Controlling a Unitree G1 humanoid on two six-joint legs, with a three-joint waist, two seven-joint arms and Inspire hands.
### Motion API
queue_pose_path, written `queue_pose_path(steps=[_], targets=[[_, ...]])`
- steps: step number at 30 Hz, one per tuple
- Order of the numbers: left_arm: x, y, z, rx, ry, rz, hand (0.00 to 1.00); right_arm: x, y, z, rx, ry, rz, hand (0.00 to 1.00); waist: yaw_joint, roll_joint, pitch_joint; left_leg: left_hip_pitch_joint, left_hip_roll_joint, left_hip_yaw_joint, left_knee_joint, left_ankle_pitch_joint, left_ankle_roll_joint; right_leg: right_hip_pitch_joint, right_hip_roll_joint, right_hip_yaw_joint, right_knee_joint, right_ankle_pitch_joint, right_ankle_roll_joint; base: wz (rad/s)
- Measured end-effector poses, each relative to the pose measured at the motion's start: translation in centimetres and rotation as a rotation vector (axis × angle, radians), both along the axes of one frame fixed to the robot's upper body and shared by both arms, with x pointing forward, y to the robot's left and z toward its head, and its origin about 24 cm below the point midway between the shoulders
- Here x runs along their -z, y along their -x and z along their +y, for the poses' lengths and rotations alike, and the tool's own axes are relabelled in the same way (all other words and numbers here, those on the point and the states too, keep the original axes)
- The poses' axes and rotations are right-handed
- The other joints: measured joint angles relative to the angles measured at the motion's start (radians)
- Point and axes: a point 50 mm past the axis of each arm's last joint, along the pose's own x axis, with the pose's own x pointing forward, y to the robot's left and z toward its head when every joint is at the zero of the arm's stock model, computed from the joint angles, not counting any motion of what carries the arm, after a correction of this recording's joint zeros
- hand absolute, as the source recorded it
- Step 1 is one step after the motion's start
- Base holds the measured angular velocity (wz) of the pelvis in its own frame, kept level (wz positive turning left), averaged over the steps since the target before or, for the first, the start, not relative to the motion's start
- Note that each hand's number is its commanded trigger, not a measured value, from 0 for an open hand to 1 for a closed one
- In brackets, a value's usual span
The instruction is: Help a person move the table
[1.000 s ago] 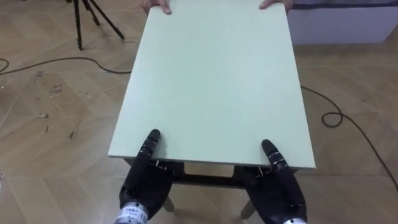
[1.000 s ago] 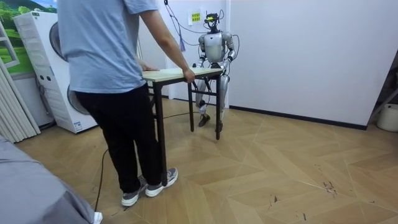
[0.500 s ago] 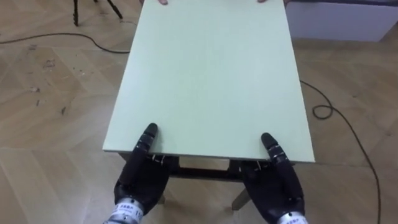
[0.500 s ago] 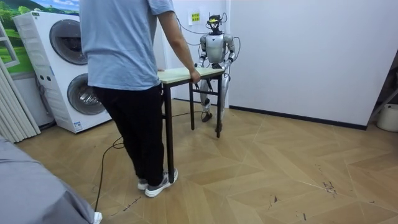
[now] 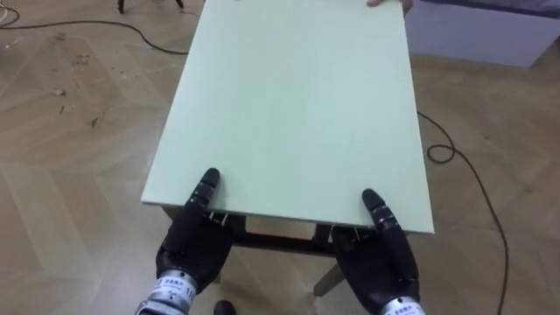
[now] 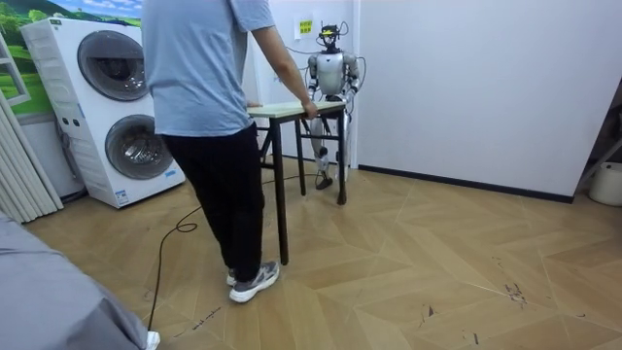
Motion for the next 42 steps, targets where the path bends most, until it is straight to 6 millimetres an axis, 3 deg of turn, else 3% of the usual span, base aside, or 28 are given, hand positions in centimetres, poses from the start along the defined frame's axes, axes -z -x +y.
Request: queue_pose_path(steps=[1,4,6,8,10,11,12,13,14,17,18,19,20,21,22,25,27,29,31,32,33,34,35,36,37,39,41,42], targets=[[0.2,0.3,-0.1,-0.008,0.018,0.012,1.0,0.0,0.0,-0.2,-0.005,0.012,0.0,1.0,-0.002,0.018,-0.0026,0.002,0.006,-0.017,0.122,-0.087,0.003,0.001,0.0,-0.031,-0.001,0.008,-0.01,-0.26],[0.3,0.5,-0.5,-0.011,0.036,0.021,1.0,-0.1,-0.1,-0.3,-0.003,0.03,-0.011,1.0,-0.014,0.046,-0.0003,0.062,0.014,-0.05,0.312,-0.225,-0.005,0.002,0.001,-0.12,-0.001,0.023,-0.037,-0.03],[0.3,0.5,-0.8,-0.014,0.045,0.019,1.0,-0.3,-0.2,-0.4,0.007,0.035,-0.02,1.0,-0.025,0.062,0.0004,0.132,0.022,-0.064,0.371,-0.266,-0.009,-0.001,0.001,-0.166,0.002,0.024,-0.039,0.08],[0.2,0.4,-1.1,-0.019,0.056,0.019,1.0,-0.4,-0.3,-0.5,0.016,0.037,-0.03,1.0,-0.04,0.077,0.0029,0.217,0.027,-0.074,0.367,-0.281,-0.016,-0.01,-0.002,-0.187,0.024,0.024,-0.039,0.15],[0.0,0.2,-1.4,-0.024,0.07,0.014,1.0,-0.7,-0.5,-0.6,0.022,0.044,-0.045,1.0,-0.045,0.083,0.0021,0.272,-0.023,-0.094,0.192,-0.298,-0.037,-0.068,-0.009,-0.145,0.091,0.034,-0.013,0.0],[-0.1,0.2,-1.4,-0.025,0.072,0.011,1.0,-0.8,-0.5,-0.6,0.023,0.041,-0.049,1.0,-0.051,0.085,-0.0038,0.287,-0.035,-0.111,0.144,-0.298,-0.037,-0.098,0.006,-0.114,0.08,0.037,0.001,0.04],[-0.4,0.1,-1.4,-0.026,0.071,-0.005,1.0,-1.1,-0.6,-0.2,0.023,0.039,-0.066,1.0,-0.056,0.081,-0.0207,0.294,-0.054,-0.129,0.045,-0.298,-0.038,-0.127,0.057,-0.076,-0.006,0.073,0.0,0.07],[-0.8,-0.2,-1.6,-0.039,0.079,-0.027,1.0,-1.6,-1.1,-0.1,0.027,0.047,-0.1,1.0,-0.054,0.093,-0.0158,0.295,-0.062,-0.127,0.009,-0.321,-0.056,-0.136,0.054,-0.108,-0.038,0.112,-0.067,-0.12],[-0.8,-0.4,-1.5,-0.056,0.086,-0.03,1.0,-1.7,-1.5,-0.1,0.023,0.055,-0.111,1.0,-0.047,0.107,-0.0083,0.298,-0.053,-0.123,0.015,-0.336,-0.054,-0.144,0.053,-0.123,-0.017,0.127,-0.061,-0.17],[-0.7,-0.3,-2.1,-0.039,0.101,-0.011,1.0,-1.6,-1.6,-0.5,0.033,0.061,-0.099,1.0,-0.054,0.127,0.0018,0.367,-0.052,-0.13,-0.086,-0.343,-0.028,-0.212,-0.009,-0.176,0.224,0.114,-0.029,0.13],[-0.7,-0.3,-2.1,-0.04,0.096,-0.009,1.0,-1.5,-1.4,-0.6,0.036,0.059,-0.091,1.0,-0.097,0.115,0.01,0.388,-0.063,-0.175,-0.107,-0.351,-0.003,-0.288,-0.032,-0.156,0.329,0.086,0.032,0.47],[-0.9,-0.3,-1.5,-0.046,0.084,-0.019,1.0,-1.5,-1.4,-0.1,0.03,0.047,-0.092,1.0,-0.096,0.1,0.0078,0.366,-0.065,-0.202,-0.095,-0.38,0.007,-0.326,0.016,-0.075,0.174,0.087,0.041,0.44],[-1.0,-0.4,-1.2,-0.052,0.081,-0.024,1.0,-1.5,-1.4,0.2,0.027,0.046,-0.094,1.0,-0.096,0.087,0.0034,0.347,-0.07,-0.211,-0.079,-0.401,0.005,-0.341,0.024,-0.052,0.093,0.133,0.034,0.33],[-0.7,-0.4,-0.9,-0.055,0.078,-0.015,1.0,-1.4,-1.3,0.6,0.033,0.034,-0.091,1.0,-0.102,0.069,0.0045,0.315,-0.098,-0.224,-0.021,-0.43,0.004,-0.353,-0.007,-0.058,0.042,0.265,-0.034,0.29],[-0.2,-0.2,-1.4,-0.057,0.097,0.017,1.0,-1.2,-1.1,0.1,0.034,0.056,-0.081,1.0,-0.1,0.093,0.0016,0.304,-0.105,-0.215,0.02,-0.45,-0.001,-0.35,-0.017,-0.083,0.049,0.255,-0.031,0.25],[0.2,-0.1,-1.5,-0.047,0.103,0.039,1.0,-0.7,-1.0,0.0,0.023,0.074,-0.068,1.0,-0.091,0.089,0.0048,0.294,-0.126,-0.205,0.031,-0.444,0.002,-0.334,-0.038,-0.106,0.027,0.275,-0.041,-0.02],[0.4,0.0,-1.5,-0.05,0.107,0.05,1.0,-0.6,-0.9,0.0,0.021,0.07,-0.061,1.0,-0.092,0.083,0.0047,0.28,-0.139,-0.195,0.048,-0.436,0.016,-0.32,-0.044,-0.105,-0.018,0.307,-0.012,0.02],[0.6,0.2,-1.5,-0.052,0.111,0.06,1.0,-0.5,-0.8,0.0,0.014,0.071,-0.053,1.0,-0.103,0.075,0.0046,0.255,-0.16,-0.191,0.055,-0.419,0.045,-0.312,-0.056,-0.097,-0.072,0.356,0.061,0.0],[0.7,0.3,-1.4,-0.058,0.121,0.066,1.0,-0.5,-0.9,0.1,-0.008,0.072,-0.052,1.0,-0.116,0.057,0.0045,0.217,-0.189,-0.171,0.052,-0.384,0.096,-0.296,-0.075,-0.07,-0.179,0.444,0.187,0.0],[0.7,0.3,-1.3,-0.06,0.121,0.069,1.0,-0.5,-0.9,0.1,-0.012,0.071,-0.05,1.0,-0.122,0.053,0.0058,0.214,-0.193,-0.162,0.052,-0.376,0.098,-0.293,-0.081,-0.063,-0.182,0.458,0.208,0.25],[0.9,0.6,-1.3,-0.06,0.119,0.085,1.0,-0.3,-0.6,-0.2,-0.009,0.072,-0.035,1.0,-0.139,0.05,0.008,0.218,-0.18,-0.132,0.06,-0.371,0.103,-0.3,-0.097,-0.025,-0.114,0.448,0.182,0.57],[1.2,0.8,-1.4,-0.043,0.11,0.105,1.0,0.2,0.2,-0.5,0.001,0.072,-0.004,1.0,-0.164,0.05,0.0096,0.236,-0.14,-0.081,0.063,-0.369,0.101,-0.31,-0.116,0.056,0.086,0.312,0.119,0.83],[1.2,0.8,-1.5,-0.026,0.103,0.112,1.0,0.4,0.6,-0.6,0.015,0.065,0.007,1.0,-0.177,0.051,0.0091,0.241,-0.112,-0.051,0.063,-0.365,0.095,-0.305,-0.123,0.092,0.185,0.229,0.124,1.26],[1.1,0.5,-2.1,0.017,0.085,0.119,1.0,0.6,1.6,-1.0,0.055,0.04,0.019,1.0,-0.18,0.049,0.009,0.255,-0.068,0.005,0.045,-0.344,0.05,-0.271,-0.137,0.15,0.342,0.101,0.151,1.12],[1.0,0.5,-2.3,0.04,0.076,0.119,1.0,0.7,2.2,-1.2,0.075,0.026,0.027,1.0,-0.173,0.033,0.0056,0.277,-0.062,0.051,0.024,-0.327,0.021,-0.218,-0.156,0.178,0.365,0.017,0.189,0.75],[0.9,0.5,-2.4,0.036,0.083,0.115,1.0,0.5,1.7,-1.3,0.065,0.037,0.014,1.0,-0.133,0.038,0.0088,0.258,-0.092,0.044,0.044,-0.319,0.008,-0.207,-0.129,0.224,0.276,-0.021,0.194,-0.64],[1.1,0.8,-2.3,0.028,0.089,0.131,1.0,0.5,1.4,-1.5,0.06,0.053,0.029,1.0,-0.087,0.073,-0.009,0.257,-0.12,-0.027,-0.01,-0.304,0.037,-0.177,-0.08,0.231,0.154,0.056,0.19,-0.8],[1.1,0.7,-1.9,0.02,0.071,0.131,1.0,0.6,1.5,-1.1,0.049,0.039,0.046,1.0,-0.092,0.064,-0.0069,0.288,-0.121,-0.034,-0.074,-0.27,0.036,-0.13,-0.072,0.224,0.077,0.096,0.186,-0.03]])
